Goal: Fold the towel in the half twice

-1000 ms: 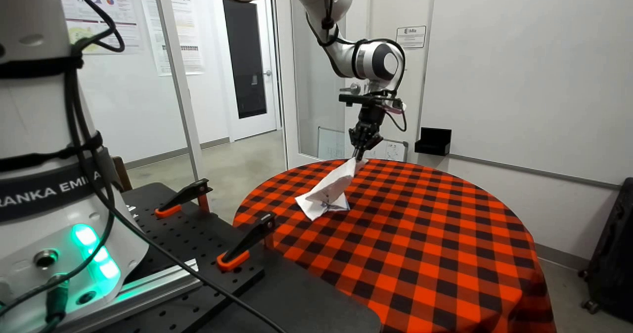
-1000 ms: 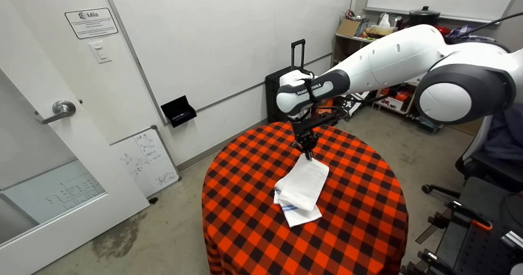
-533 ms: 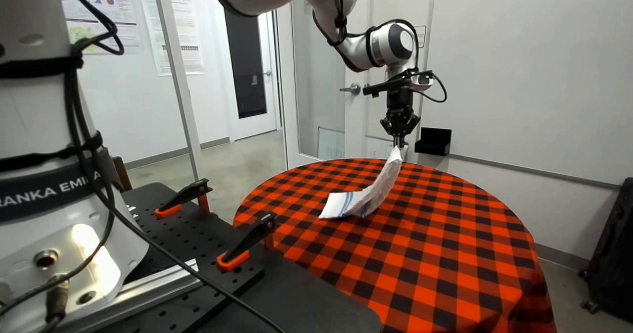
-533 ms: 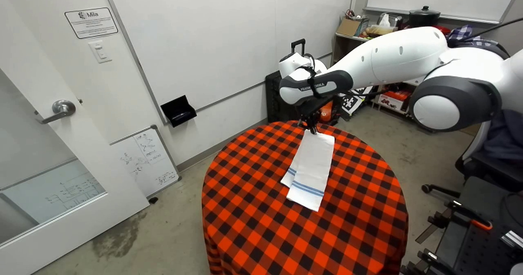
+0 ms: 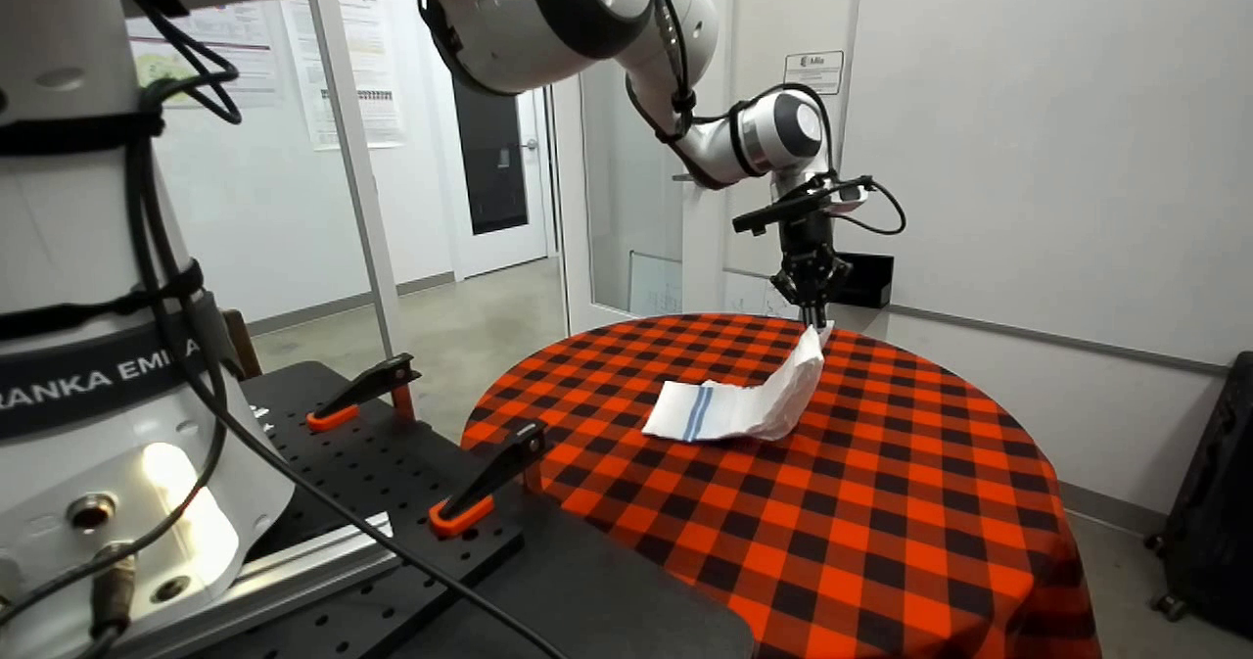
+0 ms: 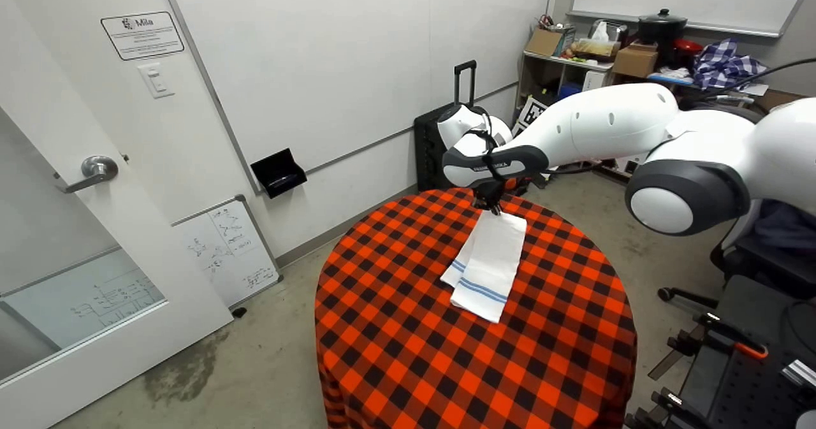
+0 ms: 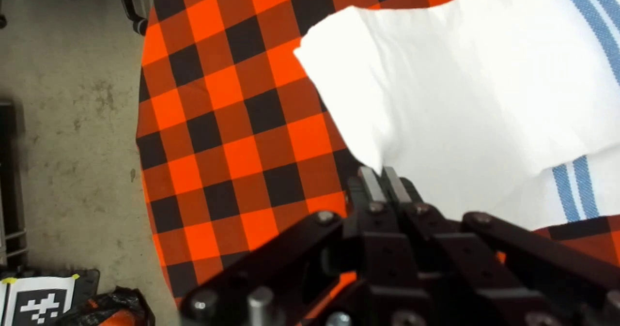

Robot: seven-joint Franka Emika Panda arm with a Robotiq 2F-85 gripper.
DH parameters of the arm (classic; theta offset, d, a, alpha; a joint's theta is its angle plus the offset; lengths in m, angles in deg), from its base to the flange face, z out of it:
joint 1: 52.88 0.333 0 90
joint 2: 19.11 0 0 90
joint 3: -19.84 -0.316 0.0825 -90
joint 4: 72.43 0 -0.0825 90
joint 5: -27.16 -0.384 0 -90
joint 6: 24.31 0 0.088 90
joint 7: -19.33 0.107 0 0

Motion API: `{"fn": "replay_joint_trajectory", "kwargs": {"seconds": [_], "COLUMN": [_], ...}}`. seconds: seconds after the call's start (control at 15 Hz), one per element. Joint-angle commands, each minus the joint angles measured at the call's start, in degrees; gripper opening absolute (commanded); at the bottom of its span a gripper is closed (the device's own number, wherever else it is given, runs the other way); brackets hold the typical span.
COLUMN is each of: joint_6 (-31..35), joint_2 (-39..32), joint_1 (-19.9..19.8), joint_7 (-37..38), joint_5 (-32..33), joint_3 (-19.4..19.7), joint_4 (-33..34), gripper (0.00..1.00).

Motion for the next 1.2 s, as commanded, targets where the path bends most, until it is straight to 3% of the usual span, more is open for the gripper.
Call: {"fn": "replay_joint_trajectory", "kwargs": {"seconds": [0.0, 0.2, 0.67, 1.13], "joint_6": [-1.9, -4.7, -14.5, -15.6], "joint_2": [-5.0, -4.7, -3.5, -7.7], "joint_1": [-1.0, -0.5, 1.6, 1.4], "joint_7": [-3.0, -4.1, -8.7, -12.0], "joint_5": [0.3, -1.8, -8.4, -8.8], "joint_3": [-0.4, -2.3, -12.1, -15.4], "joint_4": [7.1, 6.5, 5.8, 6.2], "gripper": [0.01, 0.01, 0.01, 0.01]}}
